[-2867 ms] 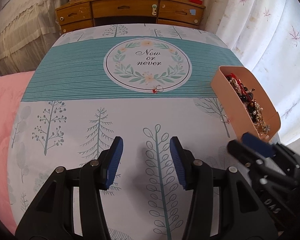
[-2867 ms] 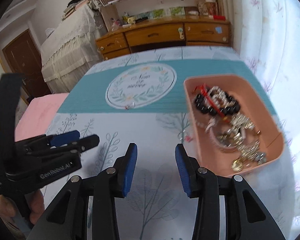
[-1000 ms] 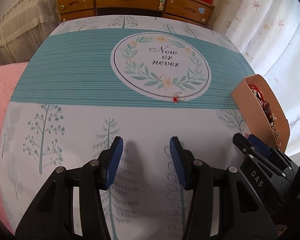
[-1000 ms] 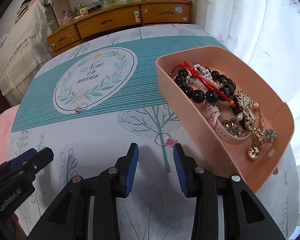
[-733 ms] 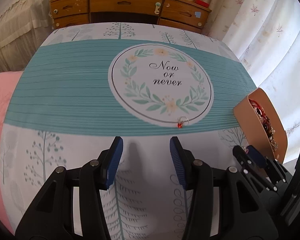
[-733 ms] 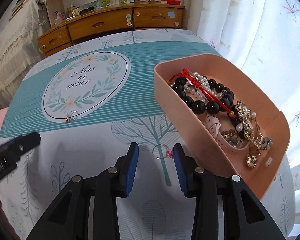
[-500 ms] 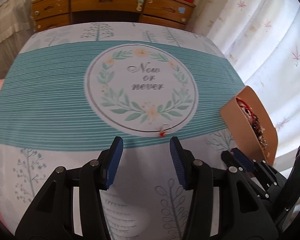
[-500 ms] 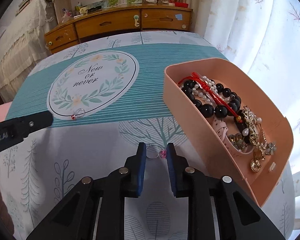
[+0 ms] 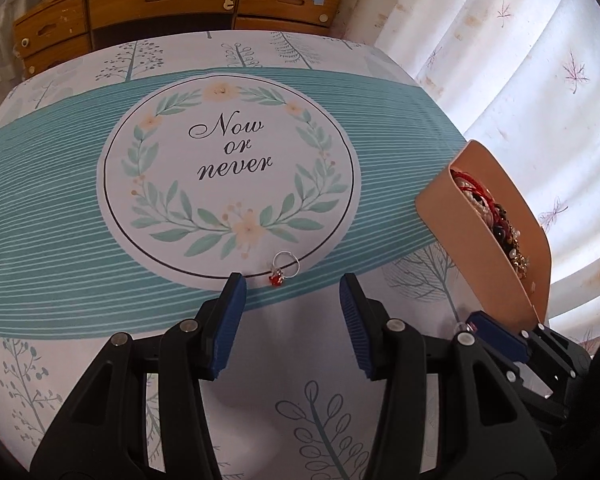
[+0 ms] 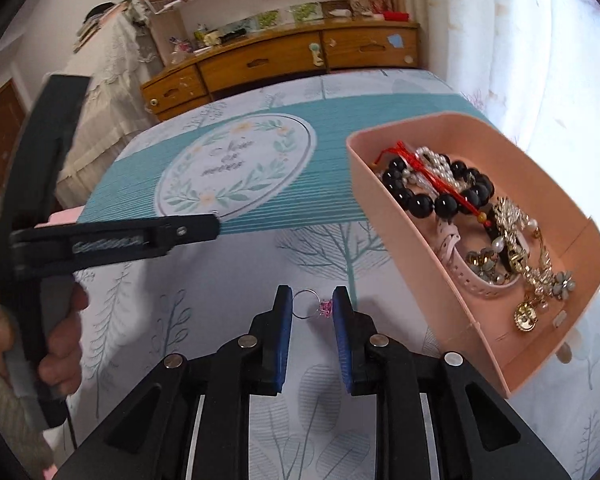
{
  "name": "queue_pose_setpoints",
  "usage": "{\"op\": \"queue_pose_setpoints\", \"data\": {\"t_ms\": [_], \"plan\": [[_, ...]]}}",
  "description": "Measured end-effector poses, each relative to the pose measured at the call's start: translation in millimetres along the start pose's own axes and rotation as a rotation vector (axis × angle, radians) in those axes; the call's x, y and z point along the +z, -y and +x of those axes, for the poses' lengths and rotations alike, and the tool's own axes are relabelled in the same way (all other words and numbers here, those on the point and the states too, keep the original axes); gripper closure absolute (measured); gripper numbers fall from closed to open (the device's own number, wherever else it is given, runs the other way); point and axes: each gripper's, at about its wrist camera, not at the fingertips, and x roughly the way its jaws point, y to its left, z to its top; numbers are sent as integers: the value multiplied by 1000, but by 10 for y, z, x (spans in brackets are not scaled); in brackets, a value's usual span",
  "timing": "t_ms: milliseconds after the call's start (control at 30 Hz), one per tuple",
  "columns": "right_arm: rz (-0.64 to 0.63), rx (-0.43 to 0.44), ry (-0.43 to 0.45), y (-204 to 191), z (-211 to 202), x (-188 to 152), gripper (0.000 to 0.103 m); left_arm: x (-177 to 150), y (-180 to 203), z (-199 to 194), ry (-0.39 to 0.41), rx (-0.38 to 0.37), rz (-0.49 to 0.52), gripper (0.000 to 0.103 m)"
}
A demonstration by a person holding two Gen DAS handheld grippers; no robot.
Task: Organize jewelry
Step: 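Move the right gripper to the small ring with the pink charm, then close the right gripper on the ring and lift it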
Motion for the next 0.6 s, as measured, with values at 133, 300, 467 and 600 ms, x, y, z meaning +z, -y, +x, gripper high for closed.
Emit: {"op": "queue_pose_setpoints", "data": {"t_ms": [133,300,467,600], "plan": [[-9,19,16,-35,-96,2,83,4,38,15,18,36,17,60],[10,31,16,19,-144,-9,83,-9,103,34,44,114,75,81],[28,39,23,86,-212,-17,83,-2,94,46,41,141,91,98],[38,44,43,137,-293,-16,83,-17,102,43,42,136,88,98]]}}
